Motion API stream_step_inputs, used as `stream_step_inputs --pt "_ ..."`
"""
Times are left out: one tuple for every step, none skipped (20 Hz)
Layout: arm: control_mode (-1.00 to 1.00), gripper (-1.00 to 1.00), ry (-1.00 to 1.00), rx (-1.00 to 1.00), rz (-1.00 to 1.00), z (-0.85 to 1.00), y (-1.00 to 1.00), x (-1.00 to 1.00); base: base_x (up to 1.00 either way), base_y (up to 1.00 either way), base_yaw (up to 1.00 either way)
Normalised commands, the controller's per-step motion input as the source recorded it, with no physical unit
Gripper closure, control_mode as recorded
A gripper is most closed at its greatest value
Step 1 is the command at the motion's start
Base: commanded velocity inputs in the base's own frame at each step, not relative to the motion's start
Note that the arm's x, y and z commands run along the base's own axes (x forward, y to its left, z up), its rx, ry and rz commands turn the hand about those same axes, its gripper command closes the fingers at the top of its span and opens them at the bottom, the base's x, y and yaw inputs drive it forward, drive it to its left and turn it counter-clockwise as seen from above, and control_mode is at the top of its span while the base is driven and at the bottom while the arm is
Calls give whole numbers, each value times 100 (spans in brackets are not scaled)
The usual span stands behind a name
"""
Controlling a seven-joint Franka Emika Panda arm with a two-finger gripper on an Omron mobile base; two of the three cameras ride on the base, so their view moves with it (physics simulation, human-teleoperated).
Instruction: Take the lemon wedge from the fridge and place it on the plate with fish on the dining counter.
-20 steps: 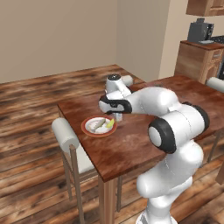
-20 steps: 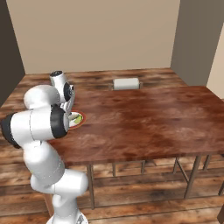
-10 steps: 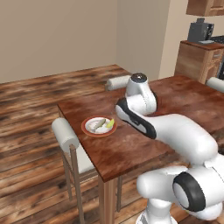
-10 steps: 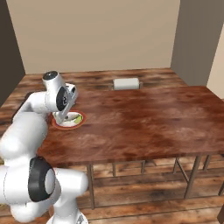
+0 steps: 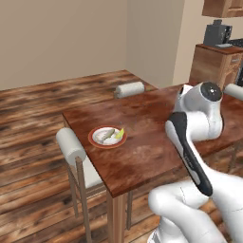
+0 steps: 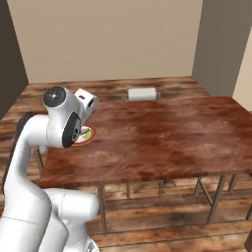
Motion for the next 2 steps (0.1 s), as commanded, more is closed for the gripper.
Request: stream_step_inputs --pt "-100 -100 -47 9 -2 59 -89 -100 0 0 0" --pt "-100 -100 -44 4 -4 52 -92 -100 0 0 0"
